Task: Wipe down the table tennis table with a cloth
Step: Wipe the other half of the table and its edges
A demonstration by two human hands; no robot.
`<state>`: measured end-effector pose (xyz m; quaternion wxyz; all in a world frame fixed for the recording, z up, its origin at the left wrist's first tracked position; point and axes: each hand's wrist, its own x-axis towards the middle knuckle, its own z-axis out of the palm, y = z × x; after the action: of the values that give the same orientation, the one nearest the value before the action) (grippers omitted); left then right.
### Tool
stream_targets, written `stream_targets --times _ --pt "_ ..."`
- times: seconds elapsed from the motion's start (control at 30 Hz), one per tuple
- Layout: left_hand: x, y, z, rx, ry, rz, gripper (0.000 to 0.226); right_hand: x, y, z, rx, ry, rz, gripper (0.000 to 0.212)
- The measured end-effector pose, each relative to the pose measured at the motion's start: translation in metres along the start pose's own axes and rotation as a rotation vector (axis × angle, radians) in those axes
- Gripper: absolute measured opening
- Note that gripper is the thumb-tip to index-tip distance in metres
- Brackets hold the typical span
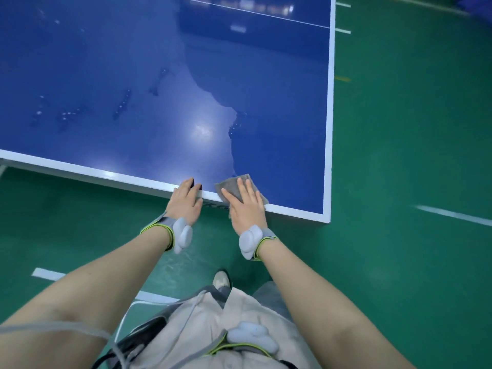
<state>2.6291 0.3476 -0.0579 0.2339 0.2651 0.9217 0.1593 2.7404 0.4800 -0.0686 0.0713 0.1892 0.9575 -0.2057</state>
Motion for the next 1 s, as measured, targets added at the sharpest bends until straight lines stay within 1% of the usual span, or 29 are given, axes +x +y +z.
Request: stream_targets --times 0.07,0.1,0.17,0.23,0.3,0.37,0.43,0.5,0.57,0.63,0.67,0.73,0.8,0.87,0.93,1.0 --pt "0.002 -0.004 -0.002 0.024 0.007 0.044 0.044 0.0 0.016 -0.004 -0.001 -0.007 -0.057 0.05" --pt "0.004 -0.007 -0.004 0.023 0.013 0.053 0.042 0.001 0.024 -0.007 -0.007 -0.004 -0.038 0.05" --pt "0.009 -0.012 -0.009 -0.006 0.024 0.023 0.04 0.004 0.034 -0.012 0.012 0.045 0.116 0.05" --pt "0.014 -0.015 -0.015 -0.021 0.016 -0.012 0.042 0.007 0.028 -0.012 0.03 0.087 0.284 0.049" --pt "0.016 -0.016 -0.018 -0.007 -0.007 0.0 0.044 0.01 0.011 -0.007 0.024 0.084 0.36 0.051" --pt "0.019 -0.017 -0.02 0.01 -0.056 0.045 0.047 0.013 -0.008 0.0 0.01 0.074 0.324 0.052" --pt "0.018 -0.018 -0.02 0.002 -0.106 0.058 0.052 0.013 -0.026 0.008 -0.015 0.055 0.219 0.052" --pt "0.018 -0.02 -0.019 -0.018 -0.115 0.059 0.055 0.012 -0.041 0.012 0.007 0.021 0.121 0.052" --pt "0.017 -0.021 -0.019 -0.03 -0.109 0.069 0.055 0.011 -0.042 0.011 0.02 -0.021 0.019 0.053" --pt "0.017 -0.02 -0.021 -0.05 -0.105 0.074 0.054 0.014 -0.029 0.002 -0.011 -0.059 -0.063 0.056" --pt "0.017 -0.02 -0.021 -0.058 -0.105 0.073 0.054 0.016 -0.02 -0.002 -0.016 -0.066 -0.065 0.056" --pt "0.016 -0.02 -0.022 -0.073 -0.099 0.076 0.053 0.023 -0.008 -0.009 0.004 -0.055 0.039 0.055" --pt "0.016 -0.02 -0.021 -0.1 -0.079 0.075 0.051 0.03 -0.008 -0.01 0.02 -0.024 0.18 0.053" --pt "0.017 -0.021 -0.021 -0.14 -0.03 0.046 0.047 0.035 -0.019 -0.005 0.018 0.001 0.237 0.054" --pt "0.02 -0.022 -0.022 -0.149 0.031 0.026 0.044 0.037 -0.031 0.001 -0.014 -0.006 0.197 0.055" --pt "0.024 -0.021 -0.023 -0.149 0.075 0.013 0.039 0.037 -0.042 0.006 -0.026 -0.041 0.06 0.051"
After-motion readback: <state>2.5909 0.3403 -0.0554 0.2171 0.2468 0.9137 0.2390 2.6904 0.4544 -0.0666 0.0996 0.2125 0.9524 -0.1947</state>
